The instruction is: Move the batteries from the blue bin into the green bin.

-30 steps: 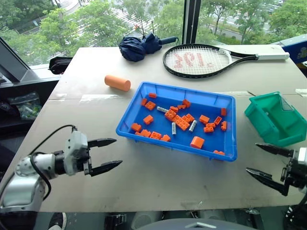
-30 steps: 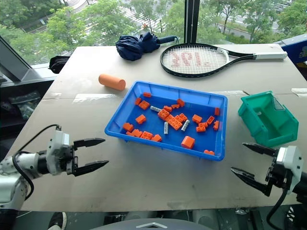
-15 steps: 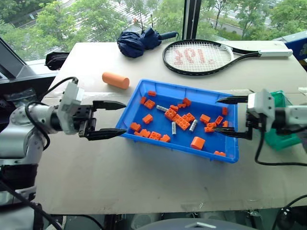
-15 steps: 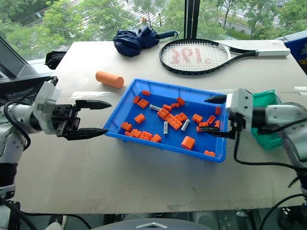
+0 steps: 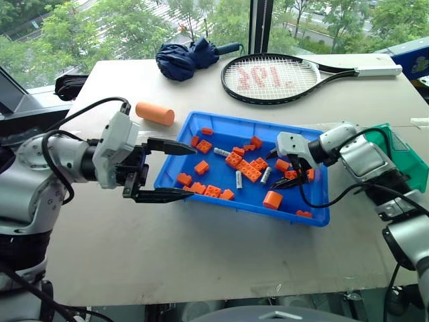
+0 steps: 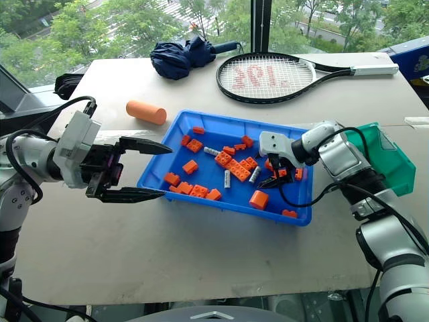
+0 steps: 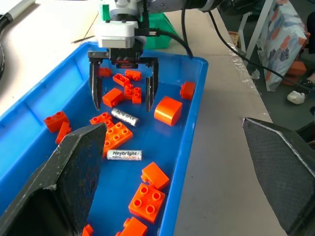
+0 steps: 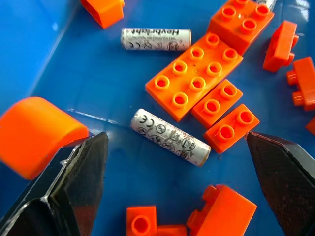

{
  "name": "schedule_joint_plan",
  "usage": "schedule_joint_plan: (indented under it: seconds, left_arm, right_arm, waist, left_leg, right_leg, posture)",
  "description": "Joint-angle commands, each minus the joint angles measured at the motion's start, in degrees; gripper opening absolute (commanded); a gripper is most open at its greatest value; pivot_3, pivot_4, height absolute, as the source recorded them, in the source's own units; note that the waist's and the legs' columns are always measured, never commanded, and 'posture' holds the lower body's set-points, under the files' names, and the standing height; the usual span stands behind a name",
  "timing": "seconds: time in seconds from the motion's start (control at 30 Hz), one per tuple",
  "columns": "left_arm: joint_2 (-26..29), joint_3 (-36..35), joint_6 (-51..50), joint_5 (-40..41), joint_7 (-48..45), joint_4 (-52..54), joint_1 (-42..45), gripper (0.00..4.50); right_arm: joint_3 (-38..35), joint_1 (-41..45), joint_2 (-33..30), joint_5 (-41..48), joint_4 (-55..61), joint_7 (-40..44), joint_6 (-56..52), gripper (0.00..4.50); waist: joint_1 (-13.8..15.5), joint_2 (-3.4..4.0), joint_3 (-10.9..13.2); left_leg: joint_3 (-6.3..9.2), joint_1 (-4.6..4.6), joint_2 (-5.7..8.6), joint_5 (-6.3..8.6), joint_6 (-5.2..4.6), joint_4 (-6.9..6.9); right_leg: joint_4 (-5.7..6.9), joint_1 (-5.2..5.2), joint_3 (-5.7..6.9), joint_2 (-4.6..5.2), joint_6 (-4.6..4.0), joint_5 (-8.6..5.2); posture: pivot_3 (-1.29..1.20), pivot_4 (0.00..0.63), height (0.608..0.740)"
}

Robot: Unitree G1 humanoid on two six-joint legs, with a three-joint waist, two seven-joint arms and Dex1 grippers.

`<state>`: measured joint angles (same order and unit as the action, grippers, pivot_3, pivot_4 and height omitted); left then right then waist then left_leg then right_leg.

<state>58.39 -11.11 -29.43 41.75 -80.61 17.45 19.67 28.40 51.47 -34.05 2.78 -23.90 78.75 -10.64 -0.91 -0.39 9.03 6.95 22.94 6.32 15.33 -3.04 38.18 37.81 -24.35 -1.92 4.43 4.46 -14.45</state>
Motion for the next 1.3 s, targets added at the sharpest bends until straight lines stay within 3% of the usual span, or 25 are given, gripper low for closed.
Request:
schedule_joint_plan:
  seconds: [0.03, 0.23, 0.4, 0.73, 1.03, 1.17, 1.3]
  left_arm:
    - [3.6, -2.8, 0.1, -0.7, -0.6, 0.8, 0.5, 4.50]
    - [9.1, -3.0, 1.1, -3.3, -3.4, -1.0, -0.9, 4.50]
    - [9.6, -2.9, 2.5, -4.4, -4.0, -1.9, -0.7, 4.50]
    - [9.3, -2.0, 4.6, -5.3, -6.1, -4.2, 0.4, 4.50]
    - [8.3, -0.8, 6.2, -5.4, -7.6, -5.7, 1.8, 4.50]
    - [5.5, -0.8, 3.8, -2.0, -5.5, -4.1, 4.1, 4.50]
    - [3.0, -1.1, 0.5, 1.5, -3.0, -2.0, 6.4, 4.50]
  right_arm:
    - [0.1, 3.2, 1.9, -2.6, -3.7, 1.6, 2.7, 4.49]
    - [0.2, 4.3, 4.3, -5.6, -7.0, 2.4, 4.7, 4.49]
    - [0.2, 3.9, 4.6, -6.8, -6.7, 3.6, 4.1, 4.49]
    - [-0.4, 0.9, 3.9, -6.6, -1.8, 4.7, 1.2, 0.03]
    - [-5.4, -2.7, -0.2, -2.0, 10.2, 5.0, -6.7, 0.03]
    - [-14.1, -5.0, -6.3, 3.3, 23.0, 2.6, -17.6, 0.03]
    - [-23.7, -7.7, -15.7, 6.1, 28.8, -0.8, -26.1, 0.03]
  waist:
    - [0.0, 0.00, 0.0]
    - [-0.1, 0.04, 0.0]
    - [-0.1, 0.04, 0.0]
    - [-0.1, 0.05, 0.0]
    - [0.0, 0.05, 0.0]
    - [0.2, 0.17, 0.1]
    - [0.5, 0.17, 0.1]
  left_leg:
    - [0.00, 0.00, 0.00, 0.00, 0.00, 0.01]
    - [0.00, -0.01, 0.00, 0.00, 0.04, -0.02]
    - [0.01, -0.01, 0.00, -0.01, 0.04, -0.01]
    - [0.01, -0.01, 0.00, -0.01, 0.05, -0.01]
    - [0.02, 0.02, 0.00, -0.01, 0.05, 0.02]
    - [0.02, 0.21, 0.00, -0.01, 0.05, 0.11]
    - [0.22, 0.76, 0.01, -0.01, 0.05, 0.40]
  right_leg:
    - [0.00, 0.00, 0.04, 0.00, 0.00, 0.00]
    - [0.04, -0.03, 0.07, -0.01, -0.01, 0.00]
    - [0.05, -0.03, 0.11, -0.01, -0.01, 0.00]
    - [0.08, -0.04, 0.14, -0.01, -0.01, 0.00]
    - [0.09, -0.05, 0.20, 0.02, -0.01, 0.00]
    - [0.16, -0.25, 0.20, 0.04, -0.01, 0.00]
    - [0.17, -0.53, 0.43, 0.06, -0.02, 0.02]
  posture:
    - [0.00, 0.150, 0.740]
    - [0.00, 0.150, 0.740]
    - [0.00, 0.150, 0.740]
    - [0.00, 0.150, 0.740]
    - [0.00, 0.150, 0.740]
    - [0.00, 0.150, 0.740]
    - [0.00, 0.150, 0.740]
